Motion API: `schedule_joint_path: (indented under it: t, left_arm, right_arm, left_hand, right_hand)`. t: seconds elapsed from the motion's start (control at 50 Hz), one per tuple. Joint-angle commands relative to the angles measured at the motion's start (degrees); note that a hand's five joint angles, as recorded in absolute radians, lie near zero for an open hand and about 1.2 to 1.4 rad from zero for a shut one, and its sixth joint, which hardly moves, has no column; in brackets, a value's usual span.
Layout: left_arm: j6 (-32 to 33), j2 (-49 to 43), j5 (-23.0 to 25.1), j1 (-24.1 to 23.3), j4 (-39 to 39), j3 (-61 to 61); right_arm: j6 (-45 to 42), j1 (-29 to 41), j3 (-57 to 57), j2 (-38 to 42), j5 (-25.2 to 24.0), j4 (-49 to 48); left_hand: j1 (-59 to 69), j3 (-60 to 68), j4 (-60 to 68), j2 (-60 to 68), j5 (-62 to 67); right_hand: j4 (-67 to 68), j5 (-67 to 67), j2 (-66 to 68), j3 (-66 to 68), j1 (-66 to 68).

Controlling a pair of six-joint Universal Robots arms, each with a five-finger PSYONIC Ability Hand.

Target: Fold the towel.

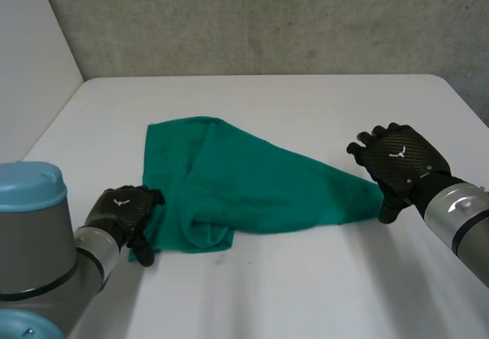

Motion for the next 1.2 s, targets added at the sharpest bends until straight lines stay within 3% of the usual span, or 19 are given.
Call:
schedule_joint_path:
  t: [0.02, 0.2, 0.26, 0.28, 0.3, 0.32, 0.4, 0.52, 0.6, 0.7, 0.84, 0.94, 1.06, 1.2]
  left_arm:
    - [0.10, -4.08, 0.07, -0.19, 3.75, 0.75]
    - [0.28, -9.00, -0.02, -0.10, 5.25, 4.17]
    - [0.28, -10.24, -0.02, -0.10, 5.42, 5.32]
    - [0.28, -10.24, -0.11, -0.10, 5.60, 5.93]
    - [0.28, -10.24, -0.11, -0.10, 5.60, 5.94]
    - [0.28, -10.07, -0.11, -0.02, 5.77, 6.28]
    - [0.28, -6.56, -0.55, 1.04, 6.65, 8.13]
    - [0.19, 5.65, -0.37, 0.34, 6.21, 10.59]
    - [0.19, 13.30, -0.20, -0.98, 5.34, 12.35]
    - [0.10, 18.85, -0.11, -2.83, 3.05, 15.86]
    - [0.01, 21.05, -0.37, -7.14, -1.96, 22.90]
    - [0.10, 21.40, -0.64, -11.26, -3.45, 29.48]
    - [0.01, 21.49, -0.81, -12.23, -3.46, 33.44]
    - [0.01, 22.28, -3.97, -14.78, -3.28, 36.34]
  right_arm:
    - [0.08, 0.00, 0.82, 0.59, 0.04, -1.47]
    - [0.08, 0.08, 1.96, 1.56, 0.04, -2.17]
    - [0.08, 0.00, 2.14, 1.73, 0.04, -2.61]
    - [0.17, 0.00, 2.14, 1.73, 0.04, -2.61]
    - [0.17, -0.09, 2.14, 1.73, 0.12, -2.61]
    - [0.26, -0.09, 2.05, 1.73, 0.13, -2.61]
    - [0.43, -0.35, 1.96, 1.73, 0.04, -2.88]
    - [3.24, -0.62, 1.17, 1.65, 1.09, -2.88]
    - [12.54, -0.18, 0.12, 1.65, 1.36, -2.09]
    - [26.77, 0.69, -1.37, 4.01, -1.62, 1.68]
    - [36.80, 4.56, -1.73, 5.60, -9.53, 5.30]
    - [41.73, 8.51, -2.52, 8.32, -10.25, 3.72]
    - [42.44, 13.79, -5.15, 13.33, -8.67, 1.17]
    - [41.92, 16.61, -10.51, 22.20, 2.13, -2.52]
  left_hand:
    - [4.16, 4.11, 3.90, 4.11, 3.89]
    - [11.88, 11.83, 11.62, 11.83, 11.61]
    - [28.48, 28.43, 28.22, 28.43, 28.21]
    - [49.87, 49.82, 49.61, 49.82, 49.60]
    - [50.08, 50.03, 49.82, 50.03, 49.81]
    - [60.39, 60.34, 60.13, 60.34, 60.12]
    - [60.49, 60.44, 60.23, 60.44, 60.22]
    - [60.49, 60.44, 60.23, 60.44, 60.22]
    - [60.49, 60.44, 60.23, 60.44, 60.22]
    - [60.49, 60.44, 60.23, 60.44, 60.22]
    - [60.49, 60.44, 60.23, 60.44, 60.22]
    - [60.49, 60.44, 60.23, 60.44, 60.22]
    - [60.49, 60.44, 60.23, 60.44, 60.22]
    - [60.49, 60.44, 60.23, 60.44, 60.22]
  right_hand:
    - [1.89, 2.35, 2.29, 2.83, 3.60]
    - [2.23, 2.69, 2.63, 3.16, 3.93]
    - [2.40, 2.86, 2.80, 3.33, 4.10]
    - [2.57, 3.03, 2.96, 3.50, 4.27]
    - [2.57, 3.03, 2.97, 3.50, 4.27]
    - [2.73, 3.19, 3.13, 3.67, 4.44]
    - [3.07, 3.53, 3.47, 4.01, 4.77]
    - [3.24, 3.70, 3.64, 4.17, 4.94]
    - [2.91, 3.37, 3.30, 3.84, 4.61]
    - [2.74, 3.20, 3.14, 3.67, 4.44]
    - [2.57, 3.03, 2.97, 3.50, 4.27]
    - [2.40, 2.86, 2.80, 3.33, 4.10]
    - [2.40, 2.86, 2.80, 3.33, 4.10]
    - [4.24, 4.70, 4.64, 5.17, 5.94]
